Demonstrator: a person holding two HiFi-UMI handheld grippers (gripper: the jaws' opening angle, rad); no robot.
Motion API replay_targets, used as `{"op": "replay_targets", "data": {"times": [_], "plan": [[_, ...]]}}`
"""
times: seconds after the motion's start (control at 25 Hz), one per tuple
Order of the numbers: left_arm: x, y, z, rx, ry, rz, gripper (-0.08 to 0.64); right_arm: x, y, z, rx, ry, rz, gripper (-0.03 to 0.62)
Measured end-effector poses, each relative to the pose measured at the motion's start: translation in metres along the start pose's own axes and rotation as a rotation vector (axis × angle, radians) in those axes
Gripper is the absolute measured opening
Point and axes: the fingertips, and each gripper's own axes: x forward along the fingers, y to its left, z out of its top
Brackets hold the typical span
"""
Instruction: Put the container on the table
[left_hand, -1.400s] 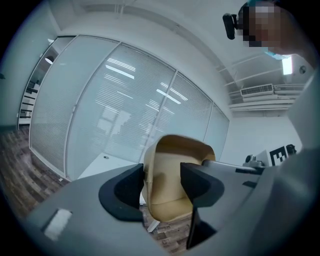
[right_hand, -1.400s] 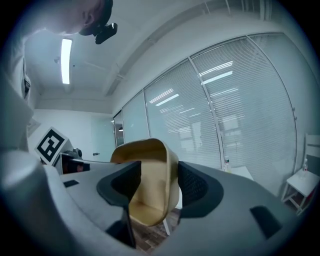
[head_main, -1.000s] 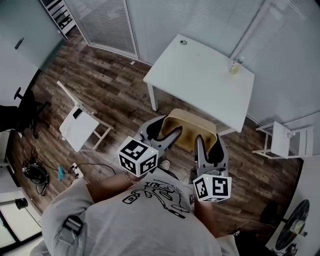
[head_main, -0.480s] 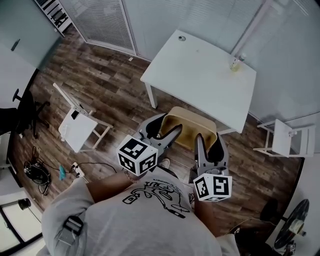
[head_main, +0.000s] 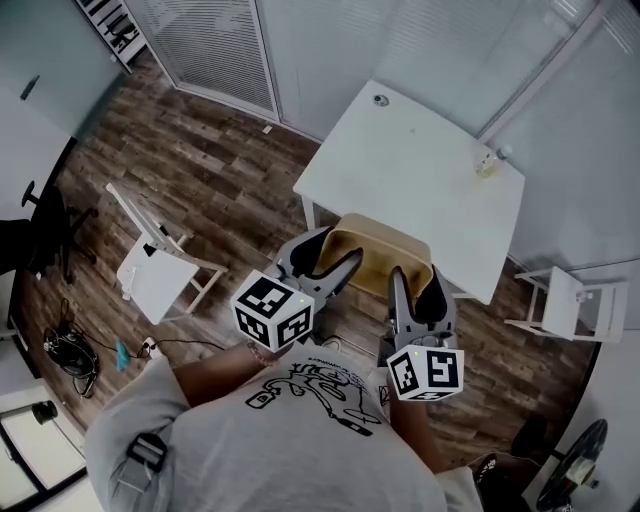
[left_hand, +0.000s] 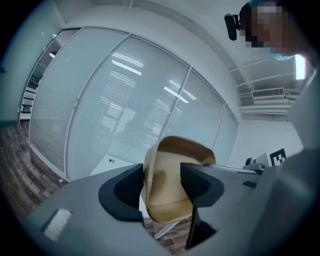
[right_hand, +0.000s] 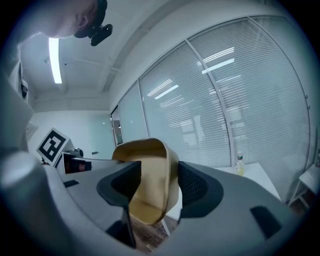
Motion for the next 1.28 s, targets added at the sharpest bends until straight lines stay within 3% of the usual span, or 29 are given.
{"op": "replay_targets", "data": {"times": [0.4, 0.92, 1.28], "plan": [[0.007, 0.08, 0.041, 0.002, -0.003, -0.031, 0.225, 0.085, 0.029, 0.004, 0.004, 0.006, -0.016, 0.201], [0.036, 0.125, 0.054, -0.027, 0.005, -0.035, 0.225, 0.14, 0.022, 0.007, 0.003, 0.011, -0.021, 0.201], [0.079, 0.144, 0.076, -0.017, -0.005, -0.019, 0.225, 0.184, -0.007, 0.021, 0.013, 0.0, -0.002, 0.201]]}}
